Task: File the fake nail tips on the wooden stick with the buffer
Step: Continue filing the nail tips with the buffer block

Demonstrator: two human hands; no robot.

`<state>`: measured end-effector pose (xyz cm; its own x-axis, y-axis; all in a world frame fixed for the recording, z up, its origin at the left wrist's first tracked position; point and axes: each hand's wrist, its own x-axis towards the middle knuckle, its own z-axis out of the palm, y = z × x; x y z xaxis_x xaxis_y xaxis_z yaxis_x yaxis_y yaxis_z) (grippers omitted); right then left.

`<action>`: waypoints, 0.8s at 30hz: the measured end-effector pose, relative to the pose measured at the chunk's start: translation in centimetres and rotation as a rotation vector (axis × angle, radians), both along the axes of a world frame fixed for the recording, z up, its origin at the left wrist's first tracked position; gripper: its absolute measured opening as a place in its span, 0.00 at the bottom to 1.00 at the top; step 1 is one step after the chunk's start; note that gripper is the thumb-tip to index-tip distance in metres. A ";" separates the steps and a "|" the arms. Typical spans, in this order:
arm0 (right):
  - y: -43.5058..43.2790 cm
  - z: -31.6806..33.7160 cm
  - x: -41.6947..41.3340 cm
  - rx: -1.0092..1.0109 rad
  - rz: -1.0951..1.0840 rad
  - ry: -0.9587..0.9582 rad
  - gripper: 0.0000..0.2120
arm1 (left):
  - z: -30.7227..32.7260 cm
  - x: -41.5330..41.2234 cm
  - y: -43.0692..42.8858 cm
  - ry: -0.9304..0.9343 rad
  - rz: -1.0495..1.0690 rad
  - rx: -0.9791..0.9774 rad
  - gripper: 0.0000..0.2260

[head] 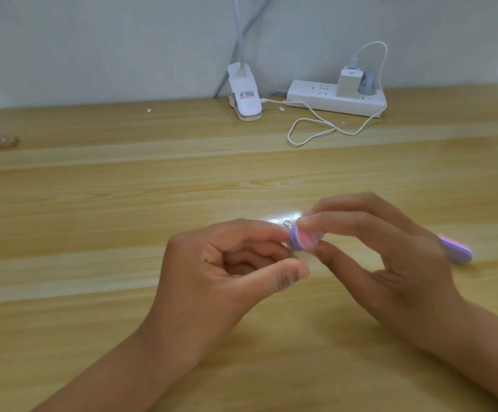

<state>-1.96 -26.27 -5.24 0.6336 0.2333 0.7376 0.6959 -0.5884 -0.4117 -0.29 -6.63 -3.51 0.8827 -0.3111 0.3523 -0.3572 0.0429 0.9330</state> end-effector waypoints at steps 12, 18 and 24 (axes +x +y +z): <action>-0.3 0.2 0.1 0.066 -0.037 -0.002 0.10 | 0.1 0.2 0.0 0.037 0.000 -0.051 0.12; -0.4 -0.2 0.2 0.007 -0.030 0.010 0.10 | 0.1 0.2 0.1 -0.045 0.051 0.040 0.11; 0.3 -0.4 -0.2 -0.012 -0.008 -0.044 0.10 | 0.1 0.1 0.0 -0.082 0.012 0.070 0.11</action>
